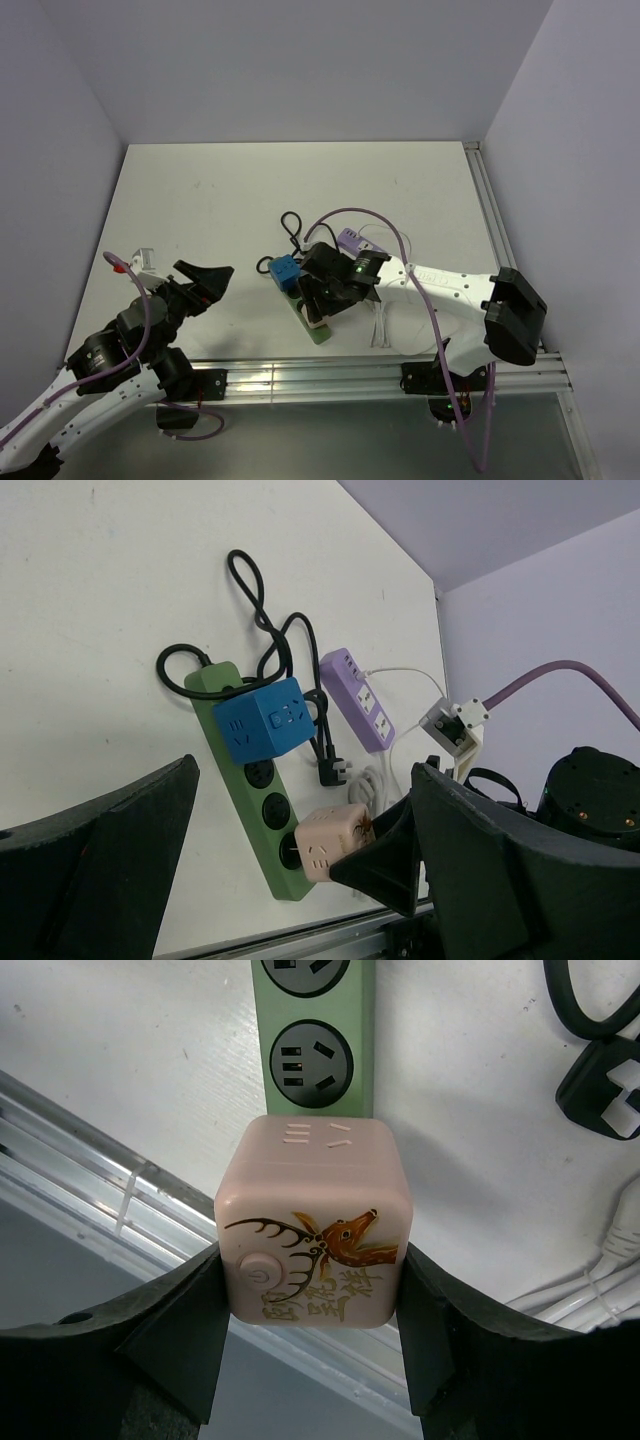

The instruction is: Insert the plug

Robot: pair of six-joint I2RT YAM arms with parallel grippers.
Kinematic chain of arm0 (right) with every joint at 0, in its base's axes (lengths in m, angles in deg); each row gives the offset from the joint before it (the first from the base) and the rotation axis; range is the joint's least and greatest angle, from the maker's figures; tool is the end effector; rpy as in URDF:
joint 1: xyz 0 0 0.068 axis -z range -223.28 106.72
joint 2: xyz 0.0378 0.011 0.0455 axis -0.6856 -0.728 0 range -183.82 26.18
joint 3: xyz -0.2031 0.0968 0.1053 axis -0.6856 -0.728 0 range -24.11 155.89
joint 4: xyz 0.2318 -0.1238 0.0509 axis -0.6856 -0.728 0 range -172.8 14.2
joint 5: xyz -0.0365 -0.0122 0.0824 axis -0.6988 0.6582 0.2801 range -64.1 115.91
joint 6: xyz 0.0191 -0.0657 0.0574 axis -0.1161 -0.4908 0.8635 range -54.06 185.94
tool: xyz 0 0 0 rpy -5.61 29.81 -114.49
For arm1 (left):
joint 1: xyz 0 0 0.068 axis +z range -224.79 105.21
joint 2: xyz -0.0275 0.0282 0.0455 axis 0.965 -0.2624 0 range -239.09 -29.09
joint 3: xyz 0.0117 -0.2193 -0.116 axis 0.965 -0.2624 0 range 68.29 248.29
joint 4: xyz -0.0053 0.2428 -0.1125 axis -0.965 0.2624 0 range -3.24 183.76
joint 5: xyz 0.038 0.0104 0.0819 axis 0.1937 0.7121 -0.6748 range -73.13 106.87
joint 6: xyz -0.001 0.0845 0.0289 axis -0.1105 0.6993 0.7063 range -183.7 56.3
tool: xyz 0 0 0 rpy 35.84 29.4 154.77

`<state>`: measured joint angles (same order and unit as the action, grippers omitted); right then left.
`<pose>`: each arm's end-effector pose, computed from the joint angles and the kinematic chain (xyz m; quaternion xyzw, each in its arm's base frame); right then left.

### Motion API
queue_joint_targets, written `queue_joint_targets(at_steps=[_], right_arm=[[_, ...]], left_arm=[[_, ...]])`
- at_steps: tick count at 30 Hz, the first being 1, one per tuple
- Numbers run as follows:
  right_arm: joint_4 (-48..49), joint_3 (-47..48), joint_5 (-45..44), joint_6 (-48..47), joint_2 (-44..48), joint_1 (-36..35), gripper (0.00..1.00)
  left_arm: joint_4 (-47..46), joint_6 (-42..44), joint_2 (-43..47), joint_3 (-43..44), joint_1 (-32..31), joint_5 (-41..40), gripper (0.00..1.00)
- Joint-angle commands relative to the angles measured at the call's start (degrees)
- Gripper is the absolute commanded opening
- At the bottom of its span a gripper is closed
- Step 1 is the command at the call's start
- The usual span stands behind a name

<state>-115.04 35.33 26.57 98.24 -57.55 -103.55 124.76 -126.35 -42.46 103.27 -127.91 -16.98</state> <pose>0.1561 0.2753 0.1645 -0.2366 0.9442 0.1694 0.1542 0.1159 -0.0806 0.2777 -0.2374 0.7488 -0.3616 0.5021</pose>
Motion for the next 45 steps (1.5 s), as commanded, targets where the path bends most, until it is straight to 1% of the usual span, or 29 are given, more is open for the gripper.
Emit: queue_joint_targets(at_steps=[1, 5, 13, 31, 42, 45], right_arm=[[-1.4, -1.9, 0.5, -1.5, 0.9, 0.3, 0.0], [-0.7, -2.7, 2.4, -1.9, 1.3, 0.3, 0.0], [-1.5, -3.0, 2.8, -2.5, 1.5, 0.3, 0.0], [-3.1, -2.9, 1.7, -2.9, 2.2, 0.3, 0.0], [-3.6, -0.4, 2.1, -5.0, -4.1, 0.4, 0.0], [-4.0, 0.5, 3.8, -4.5, -5.4, 0.9, 0.0]], left_arm=[[-0.9, 0.7, -0.5, -0.3, -0.1, 0.2, 0.93], [-1.5, 0.9, -0.7, -0.2, -0.1, 0.5, 0.93], [-1.8, 0.7, -1.1, -0.4, -0.1, 0.6, 0.93], [-1.7, 0.6, -1.4, -0.4, -0.1, 0.8, 0.93], [-0.8, 0.6, -1.2, 0.0, -0.1, 0.5, 0.93], [-0.8, 0.3, -0.4, -0.4, -0.1, 0.5, 0.93]])
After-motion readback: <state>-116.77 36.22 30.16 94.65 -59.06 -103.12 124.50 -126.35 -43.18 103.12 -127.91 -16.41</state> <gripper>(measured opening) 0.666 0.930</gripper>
